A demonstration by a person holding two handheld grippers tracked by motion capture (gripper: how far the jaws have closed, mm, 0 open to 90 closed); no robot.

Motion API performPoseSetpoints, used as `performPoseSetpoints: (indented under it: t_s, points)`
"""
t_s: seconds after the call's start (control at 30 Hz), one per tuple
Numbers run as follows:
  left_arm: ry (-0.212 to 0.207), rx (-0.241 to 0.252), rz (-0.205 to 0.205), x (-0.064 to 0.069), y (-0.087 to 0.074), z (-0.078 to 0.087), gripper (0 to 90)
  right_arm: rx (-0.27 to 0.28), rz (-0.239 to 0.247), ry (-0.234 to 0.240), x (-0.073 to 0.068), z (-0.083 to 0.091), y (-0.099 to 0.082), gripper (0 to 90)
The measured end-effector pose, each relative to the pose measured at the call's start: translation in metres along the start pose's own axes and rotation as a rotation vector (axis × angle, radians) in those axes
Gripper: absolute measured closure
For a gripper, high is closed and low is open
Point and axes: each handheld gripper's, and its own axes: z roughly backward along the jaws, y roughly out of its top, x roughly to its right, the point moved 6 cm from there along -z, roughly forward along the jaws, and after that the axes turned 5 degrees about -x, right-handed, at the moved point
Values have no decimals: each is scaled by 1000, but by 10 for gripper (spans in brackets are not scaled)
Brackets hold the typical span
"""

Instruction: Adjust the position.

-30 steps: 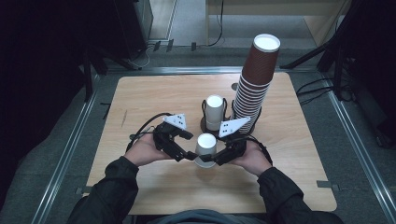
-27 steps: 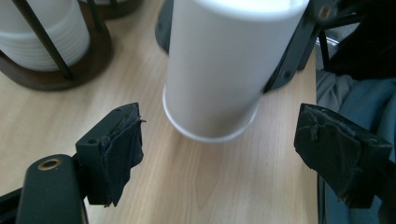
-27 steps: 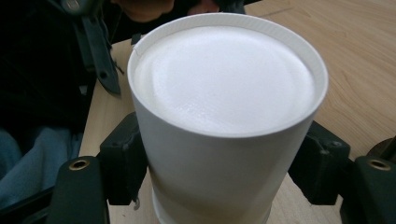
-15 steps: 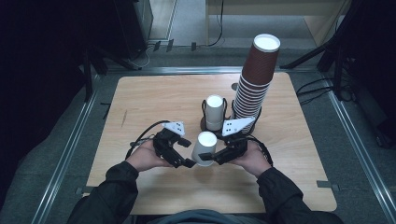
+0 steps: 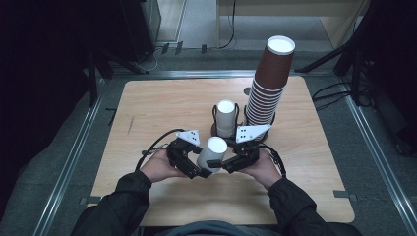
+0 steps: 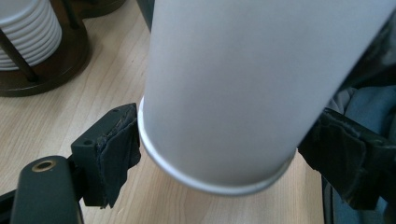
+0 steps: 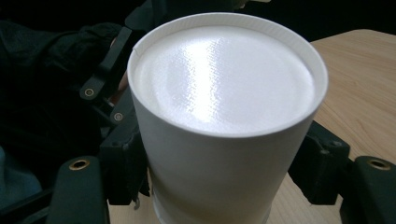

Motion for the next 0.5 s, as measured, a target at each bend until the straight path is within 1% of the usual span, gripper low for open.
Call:
performPoseSetpoints:
  t_s: [0.17,0.23,0.4,0.5]
  points:
    - [-9,3,-1,0,1,-1,150,24,-1,7,-1,-1,2,290]
    - [-14,10,10,0,2,-1,154,37,-8,13,-1,-2,3,290]
    - [-16,7,1,1,2,-2,167,33,-6,14,-2,-3,2,289]
    - [-18,12,4,1,2,-1,195,35,-2,10,-2,-3,2,295]
